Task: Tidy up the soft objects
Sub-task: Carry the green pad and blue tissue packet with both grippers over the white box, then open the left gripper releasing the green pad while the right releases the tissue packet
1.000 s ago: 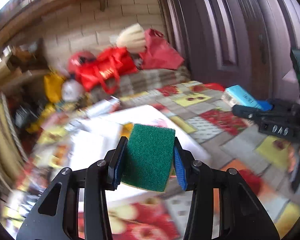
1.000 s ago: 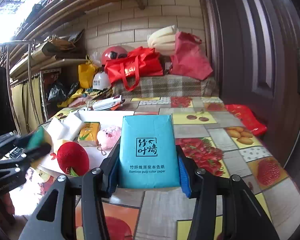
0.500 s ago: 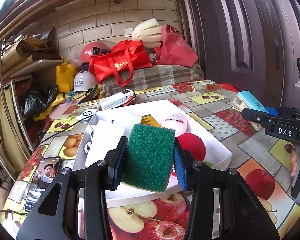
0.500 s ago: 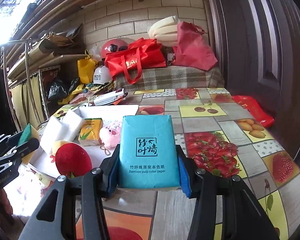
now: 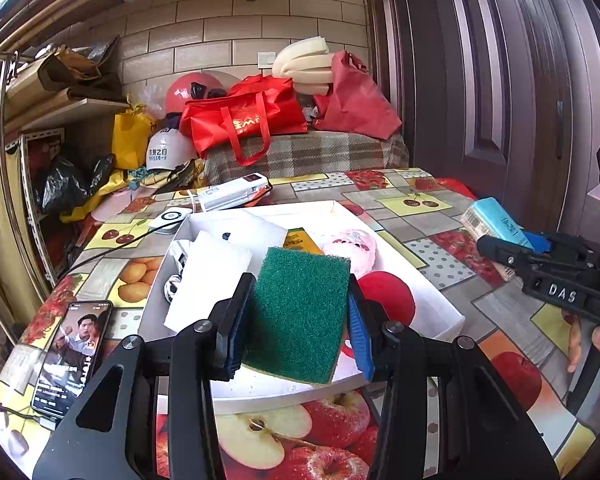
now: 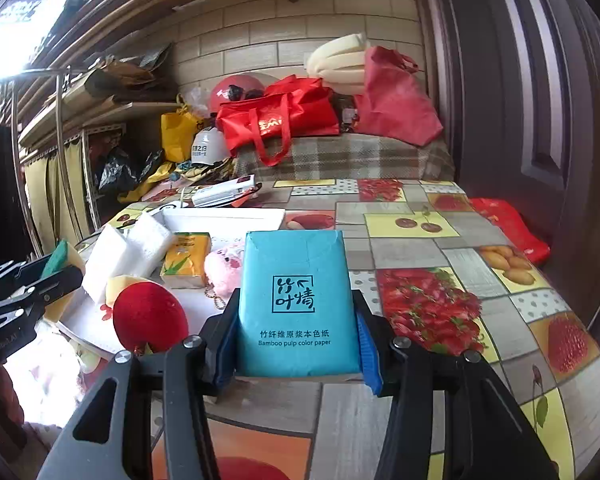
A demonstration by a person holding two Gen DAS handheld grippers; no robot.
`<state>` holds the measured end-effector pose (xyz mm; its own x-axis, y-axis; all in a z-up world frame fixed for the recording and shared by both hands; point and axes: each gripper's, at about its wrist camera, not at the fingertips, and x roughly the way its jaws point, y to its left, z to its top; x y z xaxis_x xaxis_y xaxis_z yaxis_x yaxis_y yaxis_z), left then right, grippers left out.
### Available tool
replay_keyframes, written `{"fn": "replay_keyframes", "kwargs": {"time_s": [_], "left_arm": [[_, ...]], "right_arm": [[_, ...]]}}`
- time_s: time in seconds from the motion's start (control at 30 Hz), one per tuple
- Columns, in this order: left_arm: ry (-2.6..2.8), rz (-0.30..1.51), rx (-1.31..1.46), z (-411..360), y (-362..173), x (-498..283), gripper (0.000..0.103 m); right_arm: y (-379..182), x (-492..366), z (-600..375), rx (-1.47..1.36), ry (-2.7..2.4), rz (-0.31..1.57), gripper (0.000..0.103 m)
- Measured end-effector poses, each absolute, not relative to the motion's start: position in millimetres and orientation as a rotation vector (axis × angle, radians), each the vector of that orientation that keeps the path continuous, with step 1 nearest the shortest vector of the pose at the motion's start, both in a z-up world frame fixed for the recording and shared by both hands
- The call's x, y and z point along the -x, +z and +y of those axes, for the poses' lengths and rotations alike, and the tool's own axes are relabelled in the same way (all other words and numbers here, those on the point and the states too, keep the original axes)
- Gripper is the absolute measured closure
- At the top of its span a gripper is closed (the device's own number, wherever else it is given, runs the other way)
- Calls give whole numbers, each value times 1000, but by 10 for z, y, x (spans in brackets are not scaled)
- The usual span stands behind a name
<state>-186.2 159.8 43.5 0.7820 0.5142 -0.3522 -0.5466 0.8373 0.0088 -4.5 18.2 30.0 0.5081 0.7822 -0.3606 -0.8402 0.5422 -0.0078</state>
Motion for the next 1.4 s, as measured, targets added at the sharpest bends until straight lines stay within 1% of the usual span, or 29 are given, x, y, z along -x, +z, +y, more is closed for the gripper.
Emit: {"fn": "replay_keyframes", "kwargs": {"time_s": [0.4,0.67,0.97,1.03,1.23,1.4], "left_arm": [[556,397,111,1652,399,1776,60],[607,374,103,1716,407,1836,60],[730,339,199,2216,391,2129,60],[732,358,201,2264,374,2096,60],[714,403,98,2180,359,1882,60],[698,471,166,2376,307,1727,60]], "right_arm": [[296,167,459,258,1026,286,53],[298,203,649,269,1046,270,53],[298,243,799,289,1059,266,53],[296,253,866,293,1071,269,53],[285,368,1084,350,1106,253,53],[244,274,1212,372,1112,324,52]]}}
